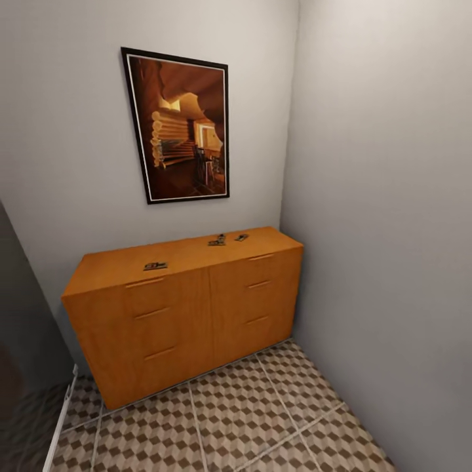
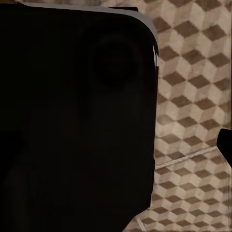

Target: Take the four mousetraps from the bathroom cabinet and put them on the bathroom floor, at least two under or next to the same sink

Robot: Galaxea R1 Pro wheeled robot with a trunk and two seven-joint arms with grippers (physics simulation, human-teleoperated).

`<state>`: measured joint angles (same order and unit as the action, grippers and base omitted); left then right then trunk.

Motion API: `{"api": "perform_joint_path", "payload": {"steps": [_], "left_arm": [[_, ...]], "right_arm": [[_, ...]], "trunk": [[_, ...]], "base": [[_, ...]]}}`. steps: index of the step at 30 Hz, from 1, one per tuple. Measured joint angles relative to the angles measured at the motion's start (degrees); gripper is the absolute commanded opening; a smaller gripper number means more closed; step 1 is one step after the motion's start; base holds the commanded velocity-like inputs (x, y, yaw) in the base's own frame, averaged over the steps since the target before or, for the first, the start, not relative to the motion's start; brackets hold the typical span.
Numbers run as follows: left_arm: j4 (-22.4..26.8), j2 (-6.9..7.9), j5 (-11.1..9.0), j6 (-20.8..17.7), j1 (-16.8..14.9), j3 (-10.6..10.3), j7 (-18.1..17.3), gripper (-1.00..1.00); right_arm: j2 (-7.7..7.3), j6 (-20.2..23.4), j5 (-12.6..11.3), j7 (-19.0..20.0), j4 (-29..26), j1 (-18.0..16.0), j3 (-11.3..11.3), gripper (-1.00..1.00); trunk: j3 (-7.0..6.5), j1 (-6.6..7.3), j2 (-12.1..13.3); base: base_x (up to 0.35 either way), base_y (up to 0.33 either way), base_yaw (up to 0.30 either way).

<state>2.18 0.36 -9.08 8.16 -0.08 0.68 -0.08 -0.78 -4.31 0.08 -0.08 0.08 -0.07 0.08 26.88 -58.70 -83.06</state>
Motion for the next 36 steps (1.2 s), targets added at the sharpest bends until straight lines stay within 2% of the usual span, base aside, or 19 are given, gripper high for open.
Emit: {"api": "perform_joint_path", "payload": {"steps": [10,21,36], "left_arm": [[0.0,0.0,0.0,0.0,0.0,0.0,0.0,1.0],[0.0,0.0,0.0,0.1,0.0,0.0,0.0,1.0],[0.0,-0.05,0.1,0.1,0.0,0.0,0.0,1.0]], "right_arm": [[0.0,0.0,0.0,0.0,0.0,0.0,0.0,1.0],[-0.09,0.0,0.0,0.0,0.0,0.0,0.0,1.0],[-0.09,0.0,0.0,0.0,0.0,0.0,0.0,1.0]], "trunk": [[0.0,0.0,0.0],[0.0,-0.01,0.0],[0.0,-0.03,0.0]], "base": [[0.321,0.0,0.261],[0.246,0.0,0.026],[0.044,0.0,0.001]]}}
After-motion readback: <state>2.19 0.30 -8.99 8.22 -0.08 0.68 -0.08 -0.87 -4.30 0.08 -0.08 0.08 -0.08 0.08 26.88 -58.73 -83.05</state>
